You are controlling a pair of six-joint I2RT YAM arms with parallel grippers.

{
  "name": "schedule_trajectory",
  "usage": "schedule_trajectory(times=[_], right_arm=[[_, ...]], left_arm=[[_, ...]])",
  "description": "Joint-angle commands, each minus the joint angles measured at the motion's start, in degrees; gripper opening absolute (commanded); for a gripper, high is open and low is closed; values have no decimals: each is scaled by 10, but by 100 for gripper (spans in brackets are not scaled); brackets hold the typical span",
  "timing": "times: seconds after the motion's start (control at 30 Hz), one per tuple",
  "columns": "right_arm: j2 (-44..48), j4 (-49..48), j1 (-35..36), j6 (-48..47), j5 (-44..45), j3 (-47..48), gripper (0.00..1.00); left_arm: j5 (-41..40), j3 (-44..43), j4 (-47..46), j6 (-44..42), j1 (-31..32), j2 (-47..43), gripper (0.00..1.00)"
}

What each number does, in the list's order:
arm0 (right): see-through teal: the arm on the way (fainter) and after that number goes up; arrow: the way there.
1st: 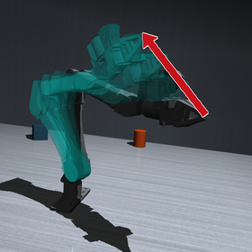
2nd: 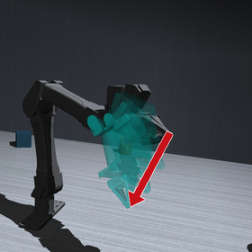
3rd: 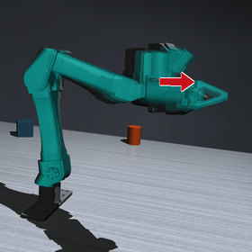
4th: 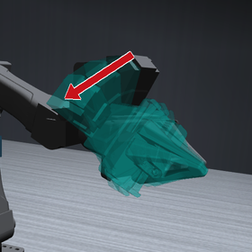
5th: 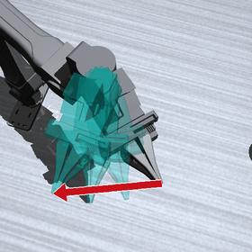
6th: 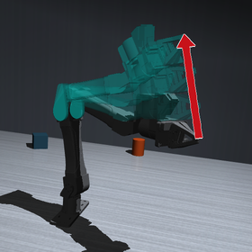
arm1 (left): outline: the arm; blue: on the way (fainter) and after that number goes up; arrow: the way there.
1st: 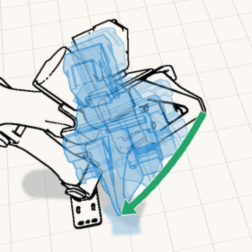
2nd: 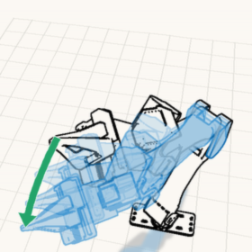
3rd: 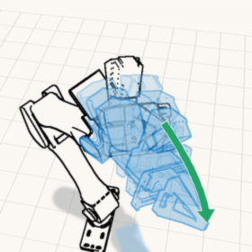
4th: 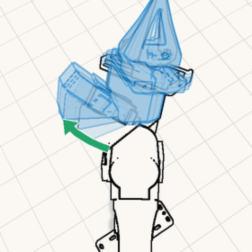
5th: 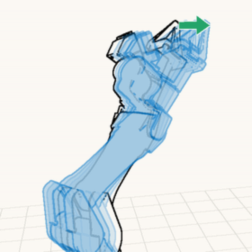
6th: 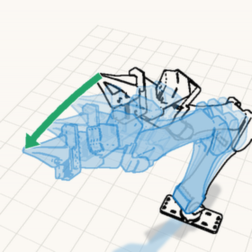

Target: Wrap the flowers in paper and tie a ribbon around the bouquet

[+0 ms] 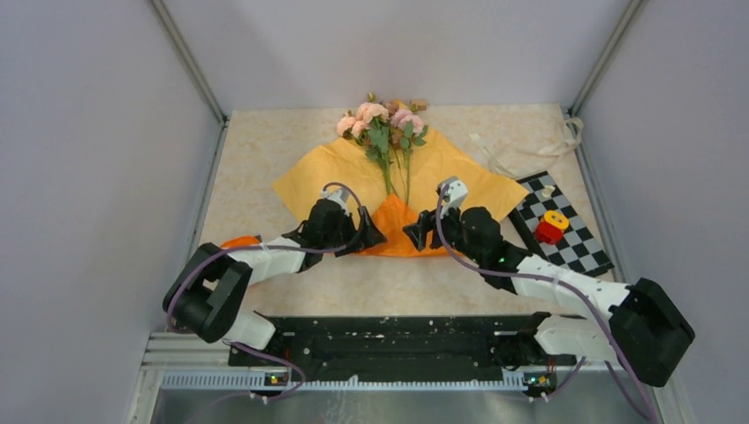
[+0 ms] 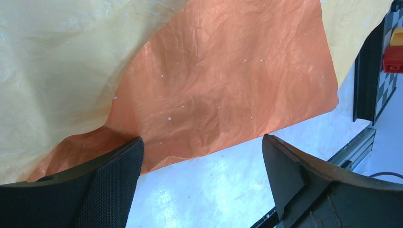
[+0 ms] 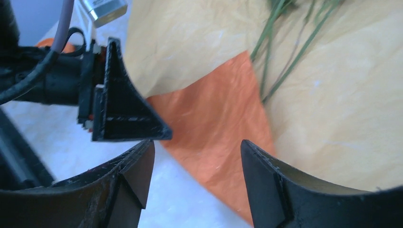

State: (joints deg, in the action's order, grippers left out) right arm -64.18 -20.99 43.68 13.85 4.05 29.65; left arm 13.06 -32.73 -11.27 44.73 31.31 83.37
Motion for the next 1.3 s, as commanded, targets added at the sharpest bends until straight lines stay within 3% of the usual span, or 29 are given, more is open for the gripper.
schedule_trajectory(times=[0.0, 0.13, 0.23, 0.57, 0.8, 1.0, 1.27], right_arm=[[-32, 12, -4, 146, -132, -3, 64], [-126, -2, -4, 188, -145, 16, 40], [-197, 18, -4, 192, -114, 45, 35], [-289, 1, -3, 172, -90, 72, 33], [-281, 11, -4, 162, -89, 67, 33], [-264, 1, -4, 175, -107, 45, 33], [-186, 53, -4, 186, -63, -9, 33]], left_arm=[[11, 30, 18, 15, 0, -5, 99], [22, 37, 16, 21, 1, -15, 99], [21, 45, 16, 23, 2, -32, 99], [85, 27, 22, 15, 31, -85, 99], [106, -15, -23, 25, 44, -24, 99], [73, -32, 12, 35, 43, 25, 99], [-27, -13, 131, 48, 40, 1, 99]])
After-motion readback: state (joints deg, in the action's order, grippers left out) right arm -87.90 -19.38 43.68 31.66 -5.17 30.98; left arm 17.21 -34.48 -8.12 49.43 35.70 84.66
